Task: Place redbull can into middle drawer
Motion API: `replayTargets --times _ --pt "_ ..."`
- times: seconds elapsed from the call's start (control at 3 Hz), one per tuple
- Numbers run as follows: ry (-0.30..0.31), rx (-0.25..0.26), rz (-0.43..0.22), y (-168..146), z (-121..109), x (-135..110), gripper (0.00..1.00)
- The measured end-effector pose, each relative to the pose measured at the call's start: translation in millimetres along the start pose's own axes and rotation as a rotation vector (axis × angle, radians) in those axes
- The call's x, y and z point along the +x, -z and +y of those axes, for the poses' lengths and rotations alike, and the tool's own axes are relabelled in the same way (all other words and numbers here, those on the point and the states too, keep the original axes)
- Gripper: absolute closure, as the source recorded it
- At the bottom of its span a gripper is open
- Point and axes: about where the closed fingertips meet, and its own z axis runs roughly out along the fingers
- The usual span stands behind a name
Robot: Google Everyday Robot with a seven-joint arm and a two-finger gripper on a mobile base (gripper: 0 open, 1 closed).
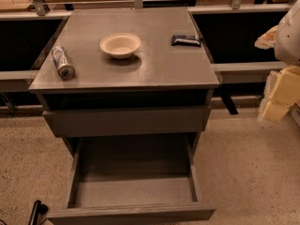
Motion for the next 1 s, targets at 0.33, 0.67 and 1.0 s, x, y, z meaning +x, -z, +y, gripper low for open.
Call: replayTargets --times 0.33,0.67,1.0 --pt "0.004 0.0 -0.001 -0.5 -1.4 -3.0 0.0" --pt "0.075 -0.006 -0.01 -9.0 -23.4 -51.4 0.0" --pt "0.17 -0.085 0.0 -70.1 -52.0 -148.7 0.0"
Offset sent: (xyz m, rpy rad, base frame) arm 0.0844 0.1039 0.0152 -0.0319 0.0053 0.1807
